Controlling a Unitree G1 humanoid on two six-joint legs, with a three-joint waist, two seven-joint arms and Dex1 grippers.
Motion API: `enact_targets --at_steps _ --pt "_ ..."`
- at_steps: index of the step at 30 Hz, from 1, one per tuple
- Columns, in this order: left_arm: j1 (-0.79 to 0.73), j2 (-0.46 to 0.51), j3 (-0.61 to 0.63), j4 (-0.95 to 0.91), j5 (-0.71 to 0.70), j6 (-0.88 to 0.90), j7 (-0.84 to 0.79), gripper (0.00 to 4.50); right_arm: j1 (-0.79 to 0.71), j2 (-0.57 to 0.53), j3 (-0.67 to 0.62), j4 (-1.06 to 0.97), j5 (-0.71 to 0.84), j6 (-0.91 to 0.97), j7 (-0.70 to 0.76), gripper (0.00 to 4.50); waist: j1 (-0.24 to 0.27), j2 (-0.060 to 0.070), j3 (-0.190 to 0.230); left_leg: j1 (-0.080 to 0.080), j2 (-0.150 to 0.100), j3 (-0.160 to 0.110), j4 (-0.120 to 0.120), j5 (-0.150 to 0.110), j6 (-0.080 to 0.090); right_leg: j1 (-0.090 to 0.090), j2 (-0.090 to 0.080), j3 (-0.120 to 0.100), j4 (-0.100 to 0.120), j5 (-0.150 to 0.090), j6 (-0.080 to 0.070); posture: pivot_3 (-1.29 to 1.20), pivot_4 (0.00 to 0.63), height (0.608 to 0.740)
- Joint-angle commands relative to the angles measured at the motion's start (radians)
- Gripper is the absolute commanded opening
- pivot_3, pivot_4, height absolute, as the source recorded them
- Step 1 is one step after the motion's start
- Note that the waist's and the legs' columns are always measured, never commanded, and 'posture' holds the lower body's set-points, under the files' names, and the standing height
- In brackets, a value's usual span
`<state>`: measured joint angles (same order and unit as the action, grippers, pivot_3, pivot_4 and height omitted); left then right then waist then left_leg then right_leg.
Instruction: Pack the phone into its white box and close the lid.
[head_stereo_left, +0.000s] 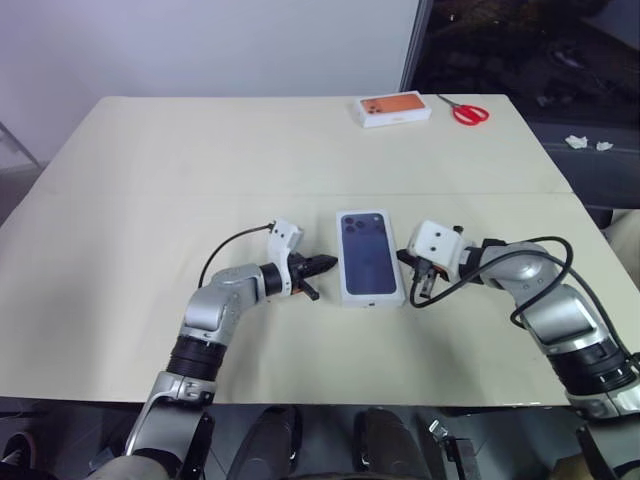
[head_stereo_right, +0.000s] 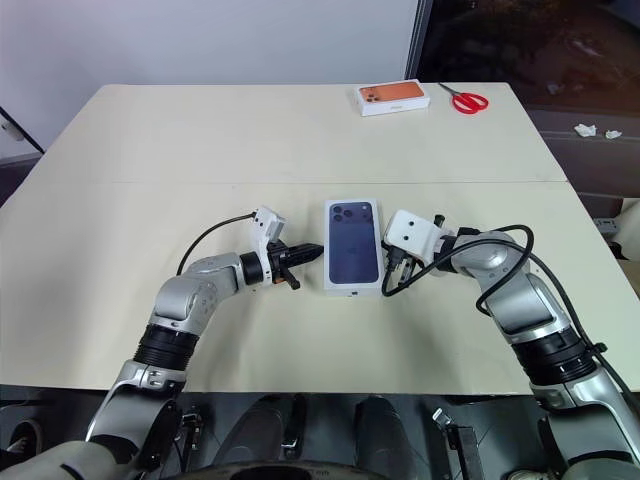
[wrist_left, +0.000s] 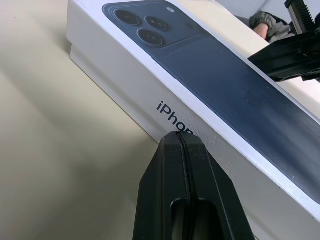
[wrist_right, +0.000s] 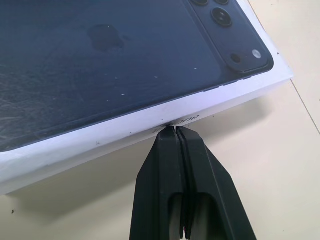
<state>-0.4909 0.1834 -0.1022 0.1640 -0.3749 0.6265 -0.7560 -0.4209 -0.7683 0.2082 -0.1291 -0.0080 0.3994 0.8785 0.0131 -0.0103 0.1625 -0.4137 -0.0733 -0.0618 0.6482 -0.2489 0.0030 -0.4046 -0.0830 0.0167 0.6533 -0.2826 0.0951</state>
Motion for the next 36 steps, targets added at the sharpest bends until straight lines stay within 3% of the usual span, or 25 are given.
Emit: enact_targets --at_steps 1,15,25,32,36 --pt "-0.006 -0.023 -0.034 -0.037 -0.009 -0.010 -0.019 0.00 0.013 0.000 0.013 -0.022 -0.004 -0.030 0.025 0.05 0.000 0.000 0.000 0.000 0.000 0.000 0.000 0.000 0.000 0.000 0.000 0.000 0.000 0.000 0.000 0.00 0.150 0.740" --pt "0.012 -0.011 -0.012 -0.063 -0.016 -0.016 -0.013 0.00 0.016 -0.002 0.012 0.005 -0.071 -0.069 0.029 0.05 -0.001 0.000 0.000 0.000 0.000 0.000 0.000 0.001 -0.002 0.000 0.000 0.000 0.000 0.000 0.000 0.00 0.150 0.740" --pt "0.046 0.020 0.008 -0.098 -0.016 -0.017 -0.002 0.00 -0.012 -0.069 -0.004 0.054 -0.098 -0.129 0.066 0.05 -0.002 0.000 0.000 0.000 0.000 0.000 0.000 0.002 -0.003 0.000 0.000 0.000 0.000 0.000 0.000 0.00 0.150 0.740" --pt "-0.041 0.022 0.083 -0.098 -0.054 -0.033 0.026 0.00 -0.148 0.057 -0.122 0.096 0.023 -0.023 -0.014 0.05 -0.004 0.000 0.000 0.000 0.001 0.000 0.000 0.002 -0.003 -0.001 0.001 0.000 0.001 0.000 0.000 0.00 0.150 0.740" --pt "-0.129 -0.024 0.041 -0.004 -0.004 -0.099 0.033 0.00 -0.174 0.100 -0.084 0.118 -0.003 -0.026 -0.037 0.05 0.004 -0.001 0.000 0.000 0.000 0.000 0.000 0.003 -0.005 0.001 0.001 -0.001 -0.001 0.000 0.000 0.00 0.150 0.740"
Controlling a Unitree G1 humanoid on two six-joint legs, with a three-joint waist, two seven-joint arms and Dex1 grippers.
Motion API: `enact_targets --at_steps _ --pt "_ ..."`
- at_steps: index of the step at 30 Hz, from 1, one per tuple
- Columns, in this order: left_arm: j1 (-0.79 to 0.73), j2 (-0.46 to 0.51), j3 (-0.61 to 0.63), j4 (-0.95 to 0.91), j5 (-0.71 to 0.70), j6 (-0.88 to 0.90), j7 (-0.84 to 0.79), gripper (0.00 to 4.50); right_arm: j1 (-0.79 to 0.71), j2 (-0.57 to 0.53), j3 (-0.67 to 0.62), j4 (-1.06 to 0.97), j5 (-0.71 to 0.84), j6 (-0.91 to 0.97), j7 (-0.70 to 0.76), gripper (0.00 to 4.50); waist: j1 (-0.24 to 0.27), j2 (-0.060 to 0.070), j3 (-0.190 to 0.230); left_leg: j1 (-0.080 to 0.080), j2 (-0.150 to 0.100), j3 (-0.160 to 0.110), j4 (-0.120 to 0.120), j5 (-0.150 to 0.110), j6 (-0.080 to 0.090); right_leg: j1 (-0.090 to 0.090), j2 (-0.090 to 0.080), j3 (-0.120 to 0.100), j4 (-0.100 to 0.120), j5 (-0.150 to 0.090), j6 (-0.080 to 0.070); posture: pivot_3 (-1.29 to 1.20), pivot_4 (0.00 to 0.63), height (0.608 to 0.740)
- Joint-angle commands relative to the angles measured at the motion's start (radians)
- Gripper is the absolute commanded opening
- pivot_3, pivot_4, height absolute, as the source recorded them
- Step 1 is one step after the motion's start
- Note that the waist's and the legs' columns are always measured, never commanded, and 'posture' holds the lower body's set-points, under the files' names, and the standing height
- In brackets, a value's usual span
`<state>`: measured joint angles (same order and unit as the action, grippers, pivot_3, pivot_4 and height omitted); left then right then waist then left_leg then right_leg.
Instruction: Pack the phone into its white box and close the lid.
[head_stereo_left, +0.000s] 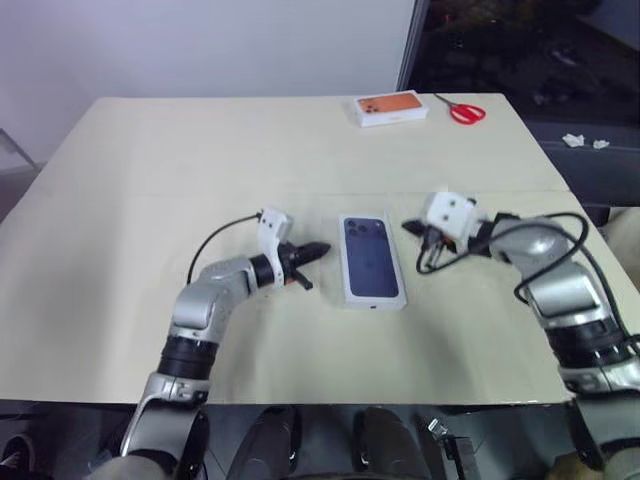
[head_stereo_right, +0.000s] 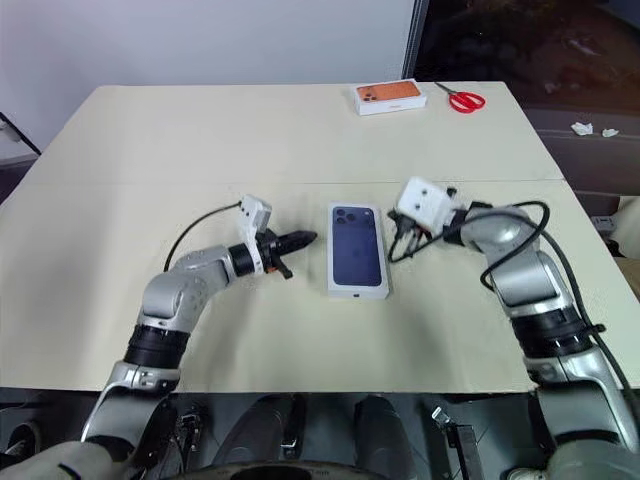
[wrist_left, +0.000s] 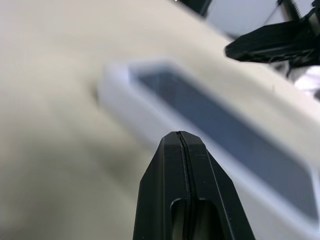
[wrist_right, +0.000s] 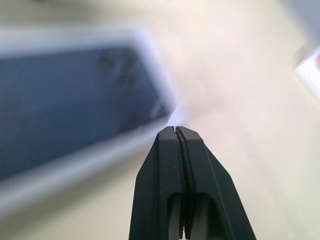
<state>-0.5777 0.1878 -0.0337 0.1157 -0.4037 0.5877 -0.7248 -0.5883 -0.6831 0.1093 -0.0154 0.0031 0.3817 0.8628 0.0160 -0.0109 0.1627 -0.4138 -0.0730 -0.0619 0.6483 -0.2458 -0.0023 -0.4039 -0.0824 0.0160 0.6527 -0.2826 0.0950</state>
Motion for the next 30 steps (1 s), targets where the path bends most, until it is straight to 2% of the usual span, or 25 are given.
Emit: enact_targets --at_steps 1,5,11,16,22,25,26,27,28,30 --pt "-0.057 -0.040 -0.040 0.070 0.037 -0.079 0.001 0.00 -0.009 0.022 0.030 0.017 -0.030 -0.016 -0.032 0.05 0.000 0.000 0.000 0.000 -0.001 0.000 0.000 0.000 0.000 0.001 0.000 0.000 -0.001 0.000 0.000 0.00 0.150 0.740" --pt "-0.091 -0.055 -0.119 0.213 0.115 -0.142 -0.029 0.00 0.008 0.030 0.113 0.065 -0.104 -0.039 -0.046 0.05 -0.005 0.000 0.000 0.000 -0.003 0.002 0.000 0.000 0.001 0.000 0.000 0.001 -0.001 0.000 0.000 0.00 0.150 0.740" --pt "-0.014 0.030 -0.275 0.233 0.225 -0.176 -0.146 0.00 0.135 -0.028 0.168 -0.038 -0.092 -0.006 0.061 0.05 -0.007 0.001 -0.001 0.004 0.000 0.002 -0.001 -0.001 0.001 0.002 0.001 0.001 0.000 0.000 0.000 0.00 0.150 0.740" --pt "0.030 0.064 -0.233 0.153 0.172 -0.121 -0.173 0.00 0.211 -0.080 0.133 -0.163 -0.009 0.018 0.155 0.05 -0.007 0.000 -0.004 0.014 0.001 0.000 -0.002 -0.005 0.008 0.016 0.001 0.000 -0.005 0.000 0.000 0.00 0.150 0.740" --pt "0.096 0.089 -0.195 0.027 0.126 -0.089 -0.186 0.00 0.246 -0.115 0.107 -0.249 0.084 0.051 0.244 0.05 -0.008 0.000 -0.004 0.013 0.001 0.000 -0.002 -0.005 0.008 0.015 0.000 0.001 -0.005 0.000 0.001 0.00 0.150 0.740" --pt "0.126 0.111 -0.152 -0.048 0.080 -0.056 -0.192 0.00 0.199 -0.070 0.079 -0.230 0.111 0.089 0.204 0.05 -0.009 -0.001 -0.003 0.013 0.001 0.000 -0.002 -0.005 0.008 0.014 0.000 0.001 -0.005 0.000 0.001 0.00 0.150 0.740" --pt "0.128 0.124 -0.134 -0.064 0.070 -0.048 -0.192 0.24 0.178 -0.052 0.065 -0.217 0.124 0.103 0.189 0.02 -0.009 -0.001 -0.003 0.012 0.001 0.000 -0.002 -0.005 0.008 0.013 0.000 0.001 -0.005 0.000 0.001 0.00 0.150 0.740" --pt "0.128 0.139 -0.118 -0.074 0.059 -0.038 -0.194 0.53 0.159 -0.035 0.048 -0.205 0.143 0.122 0.178 0.26 -0.010 -0.001 -0.003 0.010 0.001 0.000 -0.002 -0.005 0.008 0.011 0.000 0.001 -0.004 0.000 0.001 0.00 0.150 0.740" --pt "0.127 0.158 -0.094 -0.083 0.052 -0.039 -0.189 0.81 0.140 -0.017 0.027 -0.194 0.164 0.143 0.165 0.55 -0.012 0.000 -0.003 0.009 0.001 0.000 -0.002 -0.005 0.008 0.009 0.000 0.001 -0.004 0.000 0.001 0.00 0.150 0.740" --pt "0.126 0.199 -0.045 -0.091 0.051 -0.059 -0.173 1.83 0.116 -0.005 0.006 -0.172 0.174 0.137 0.146 1.37 -0.010 0.000 -0.002 0.005 0.001 0.000 -0.001 -0.004 0.007 0.004 0.000 0.001 -0.002 0.000 0.001 0.00 0.150 0.740"
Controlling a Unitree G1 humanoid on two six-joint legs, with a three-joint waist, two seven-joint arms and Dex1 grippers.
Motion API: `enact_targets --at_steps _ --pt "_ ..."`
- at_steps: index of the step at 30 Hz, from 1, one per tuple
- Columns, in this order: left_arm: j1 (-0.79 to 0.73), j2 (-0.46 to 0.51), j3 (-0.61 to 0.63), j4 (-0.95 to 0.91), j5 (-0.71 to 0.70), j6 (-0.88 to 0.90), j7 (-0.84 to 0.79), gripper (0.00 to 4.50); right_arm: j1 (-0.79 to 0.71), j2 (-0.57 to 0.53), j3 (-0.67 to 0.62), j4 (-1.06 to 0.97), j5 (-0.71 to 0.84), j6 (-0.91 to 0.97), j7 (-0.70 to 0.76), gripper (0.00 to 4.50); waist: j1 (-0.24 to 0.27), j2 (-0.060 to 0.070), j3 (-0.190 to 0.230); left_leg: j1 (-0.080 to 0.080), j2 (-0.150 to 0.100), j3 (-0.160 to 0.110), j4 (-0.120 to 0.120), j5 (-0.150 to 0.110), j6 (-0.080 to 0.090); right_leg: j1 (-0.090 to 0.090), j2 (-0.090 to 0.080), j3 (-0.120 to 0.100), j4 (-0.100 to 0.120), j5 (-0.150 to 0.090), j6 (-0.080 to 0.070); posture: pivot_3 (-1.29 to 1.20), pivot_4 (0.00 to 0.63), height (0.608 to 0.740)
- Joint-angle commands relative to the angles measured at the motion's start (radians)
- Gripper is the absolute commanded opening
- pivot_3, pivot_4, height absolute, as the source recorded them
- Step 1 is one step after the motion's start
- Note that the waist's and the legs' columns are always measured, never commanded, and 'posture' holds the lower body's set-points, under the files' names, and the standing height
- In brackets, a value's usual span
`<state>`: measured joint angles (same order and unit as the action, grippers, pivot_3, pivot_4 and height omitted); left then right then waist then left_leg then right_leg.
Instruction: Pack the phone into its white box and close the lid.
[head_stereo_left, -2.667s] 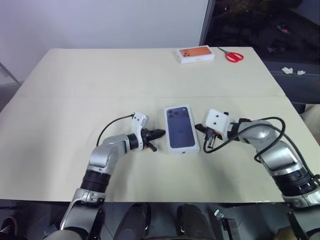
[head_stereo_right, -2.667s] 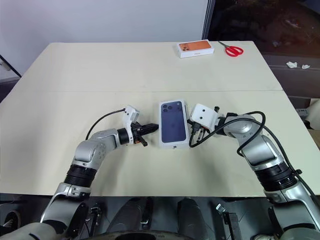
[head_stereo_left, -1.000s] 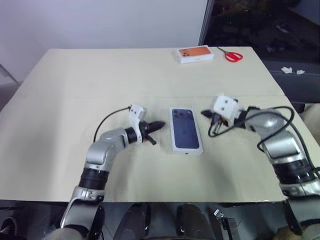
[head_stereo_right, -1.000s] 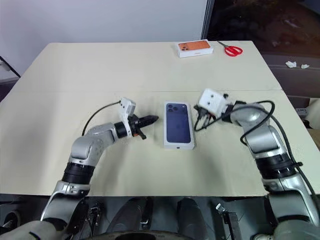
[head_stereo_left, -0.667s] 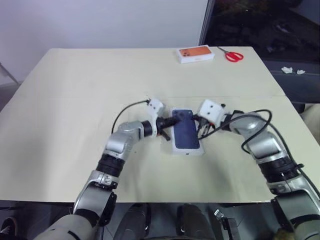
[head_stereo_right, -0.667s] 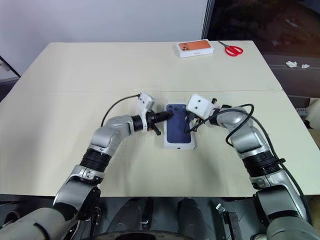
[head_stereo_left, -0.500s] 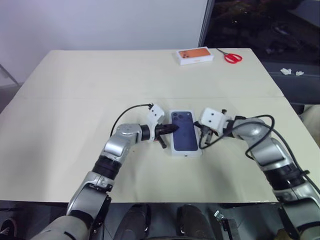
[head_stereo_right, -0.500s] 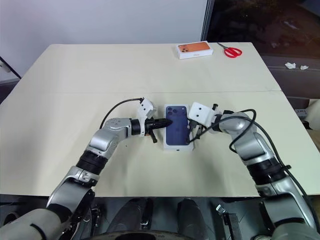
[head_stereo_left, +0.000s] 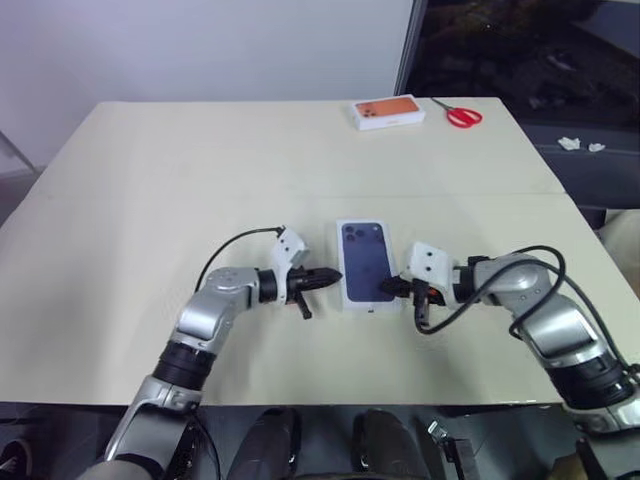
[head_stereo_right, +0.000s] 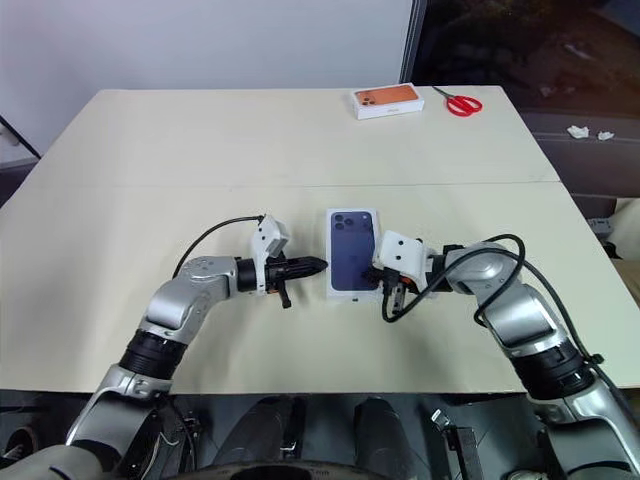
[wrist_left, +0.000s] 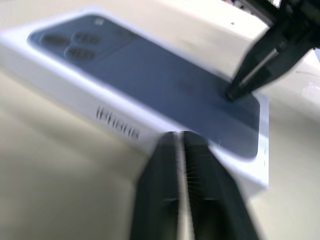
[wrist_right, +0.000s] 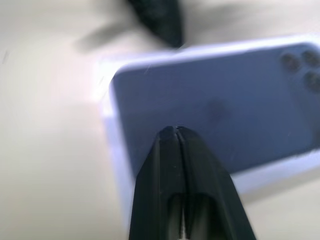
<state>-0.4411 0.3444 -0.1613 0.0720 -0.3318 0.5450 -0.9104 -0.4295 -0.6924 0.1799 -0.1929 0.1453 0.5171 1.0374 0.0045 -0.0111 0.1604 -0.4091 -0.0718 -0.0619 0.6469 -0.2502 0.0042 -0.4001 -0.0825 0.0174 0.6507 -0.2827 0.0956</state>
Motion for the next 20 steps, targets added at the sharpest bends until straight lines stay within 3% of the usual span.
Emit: enact_targets --at_steps 1,5,6,11,20 --pt "-0.011 0.064 0.107 -0.049 -0.024 -0.026 0.016 2.40 -0.052 0.007 -0.073 0.016 0.036 -0.002 -0.037 1.95 0.003 0.000 0.000 0.000 0.000 0.000 0.000 0.000 0.000 -0.001 0.000 0.000 0.000 0.000 0.000 0.00 0.150 0.740" --pt "0.001 0.168 0.220 -0.048 -0.062 -0.042 -0.015 4.49 -0.069 -0.002 -0.107 0.044 0.065 -0.019 -0.033 4.10 0.007 0.000 0.000 -0.001 0.000 0.000 -0.001 0.000 0.000 -0.001 0.000 0.000 -0.001 0.000 0.000 0.00 0.150 0.740" --pt "0.009 0.200 0.259 -0.047 -0.083 -0.039 -0.032 4.50 -0.064 -0.013 -0.115 0.055 0.064 -0.035 -0.026 4.31 0.006 0.000 0.001 -0.001 0.000 0.000 -0.001 0.000 0.000 -0.001 0.000 0.000 -0.001 0.000 0.000 0.00 0.150 0.740" --pt "0.117 0.324 0.362 -0.097 -0.136 -0.050 -0.095 4.50 -0.035 -0.058 -0.151 0.058 0.090 -0.074 0.004 4.31 0.004 0.001 0.002 -0.001 0.000 0.000 -0.001 0.000 0.000 -0.001 -0.001 0.000 -0.001 0.000 0.000 0.00 0.150 0.740" --pt "0.345 0.436 0.493 -0.151 -0.146 -0.068 -0.093 4.50 0.081 -0.150 -0.255 0.057 0.160 -0.129 0.078 4.31 0.007 0.001 0.002 -0.001 0.000 0.001 -0.002 -0.001 0.001 -0.001 -0.003 0.000 -0.002 0.000 -0.001 0.00 0.150 0.740"
